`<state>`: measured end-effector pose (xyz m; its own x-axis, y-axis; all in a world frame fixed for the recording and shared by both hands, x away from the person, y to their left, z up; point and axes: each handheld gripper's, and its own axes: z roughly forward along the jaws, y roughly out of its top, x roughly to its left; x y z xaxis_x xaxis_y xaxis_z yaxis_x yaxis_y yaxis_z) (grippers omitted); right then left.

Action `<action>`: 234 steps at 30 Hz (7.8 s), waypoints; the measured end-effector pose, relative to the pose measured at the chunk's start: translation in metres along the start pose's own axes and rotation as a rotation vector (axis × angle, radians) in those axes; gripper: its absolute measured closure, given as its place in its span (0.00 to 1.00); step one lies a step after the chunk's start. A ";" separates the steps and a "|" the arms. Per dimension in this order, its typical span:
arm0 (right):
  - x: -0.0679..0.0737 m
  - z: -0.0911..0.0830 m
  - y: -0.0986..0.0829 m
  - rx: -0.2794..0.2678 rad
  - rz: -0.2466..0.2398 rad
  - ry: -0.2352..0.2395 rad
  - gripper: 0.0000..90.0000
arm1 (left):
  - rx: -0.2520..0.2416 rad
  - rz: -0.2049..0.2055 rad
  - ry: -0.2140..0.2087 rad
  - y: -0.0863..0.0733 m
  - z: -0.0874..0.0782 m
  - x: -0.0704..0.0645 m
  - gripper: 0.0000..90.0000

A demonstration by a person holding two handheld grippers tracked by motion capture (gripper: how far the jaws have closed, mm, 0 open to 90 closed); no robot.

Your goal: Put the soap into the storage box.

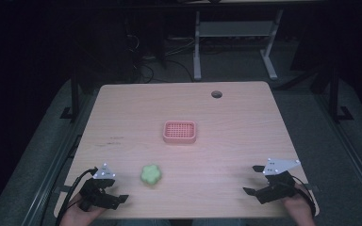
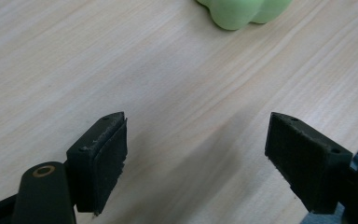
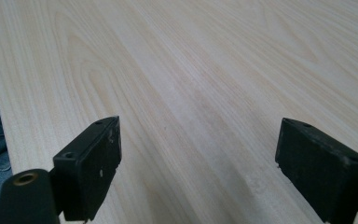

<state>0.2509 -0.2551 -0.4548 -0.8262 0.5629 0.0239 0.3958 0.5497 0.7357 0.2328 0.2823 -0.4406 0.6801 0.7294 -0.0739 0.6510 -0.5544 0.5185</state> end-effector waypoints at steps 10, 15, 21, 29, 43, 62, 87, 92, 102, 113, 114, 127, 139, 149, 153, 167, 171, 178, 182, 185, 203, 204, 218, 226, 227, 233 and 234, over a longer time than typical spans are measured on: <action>0.000 -0.002 0.000 -0.003 0.006 0.001 0.15 | -0.016 -0.006 -0.001 0.004 -0.002 0.000 0.24; 0.000 -0.002 0.000 -0.005 0.004 0.002 0.15 | -0.012 0.002 0.004 0.008 -0.002 -0.002 0.24; -0.002 -0.004 -0.001 -0.017 0.011 -0.001 0.15 | 0.007 0.009 0.002 0.015 -0.001 -0.006 0.24; -0.001 -0.003 0.000 -0.013 0.013 0.002 0.15 | 0.018 0.019 0.003 0.024 -0.002 -0.009 0.24; -0.002 -0.003 -0.002 -0.018 0.022 0.001 0.15 | 0.066 0.074 -0.004 0.061 -0.003 -0.022 0.22; -0.002 -0.004 -0.001 -0.020 0.026 0.005 0.15 | 0.157 0.085 0.003 0.097 0.026 -0.031 0.21; -0.001 -0.003 -0.001 -0.021 0.021 0.012 0.15 | 0.208 0.038 0.033 0.116 0.050 -0.037 0.23; -0.001 -0.003 -0.001 -0.022 0.013 0.014 0.15 | 0.238 0.043 0.042 0.120 0.056 -0.039 0.22; 0.000 -0.003 -0.001 -0.025 0.015 0.013 0.15 | 0.260 0.025 0.052 0.119 0.063 -0.037 0.24; 0.000 -0.004 0.000 -0.027 0.014 0.014 0.15 | 0.280 0.024 0.055 0.119 0.070 -0.036 0.28; -0.001 -0.004 0.000 -0.028 0.012 0.014 0.15 | 0.281 0.024 0.055 0.120 0.071 -0.036 0.28; -0.001 -0.005 -0.001 -0.035 0.017 0.014 0.15 | 0.292 0.020 0.062 0.118 0.076 -0.036 0.29; -0.003 -0.008 -0.002 -0.051 0.018 0.012 0.15 | 0.303 0.025 0.068 0.119 0.076 -0.037 0.30; -0.003 -0.008 -0.003 -0.051 0.022 0.011 0.15 | 0.298 0.022 0.067 0.118 0.076 -0.037 0.30; -0.003 -0.007 -0.003 -0.042 0.026 0.009 0.15 | 0.295 0.024 0.067 0.118 0.076 -0.037 0.30; -0.003 -0.006 -0.003 -0.040 0.030 0.006 0.15 | 0.295 0.025 0.065 0.118 0.075 -0.037 0.30; -0.003 -0.006 -0.002 -0.041 0.031 0.007 0.15 | 0.295 0.024 0.065 0.118 0.076 -0.037 0.30; -0.004 -0.006 -0.003 -0.043 0.023 0.003 0.15 | 0.273 0.015 0.059 0.119 0.071 -0.036 0.30; -0.003 -0.005 -0.003 -0.038 0.029 0.002 0.15 | 0.264 0.020 0.068 0.122 0.064 -0.035 0.30; -0.003 -0.005 -0.003 -0.038 0.029 0.002 0.15 | 0.254 0.022 0.069 0.124 0.059 -0.034 0.30; -0.003 -0.005 -0.003 -0.034 0.041 0.000 0.15 | 0.231 0.037 0.049 0.143 0.049 -0.034 0.30; -0.003 -0.005 -0.003 -0.034 0.041 0.000 0.15 | 0.231 0.037 0.046 0.144 0.049 -0.034 0.30; -0.002 -0.004 -0.003 -0.031 0.035 0.004 0.15 | 0.229 0.041 0.039 0.155 0.046 -0.032 0.30; -0.003 -0.004 -0.003 -0.032 0.033 0.003 0.15 | 0.225 0.040 0.031 0.164 0.043 -0.030 0.30; -0.003 -0.004 -0.003 -0.032 0.033 0.003 0.15 | 0.224 0.041 0.033 0.165 0.043 -0.030 0.30; -0.002 -0.004 -0.003 -0.031 0.035 0.002 0.15 | 0.221 0.044 0.029 0.170 0.041 -0.030 0.30; -0.002 -0.005 -0.003 -0.032 0.037 0.002 0.15 | 0.221 0.048 0.031 0.171 0.040 -0.029 0.30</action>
<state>0.2496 -0.2611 -0.4543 -0.8124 0.5808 0.0527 0.4126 0.5085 0.7558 0.3378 0.1499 -0.3842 0.7038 0.7100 -0.0260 0.6784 -0.6608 0.3211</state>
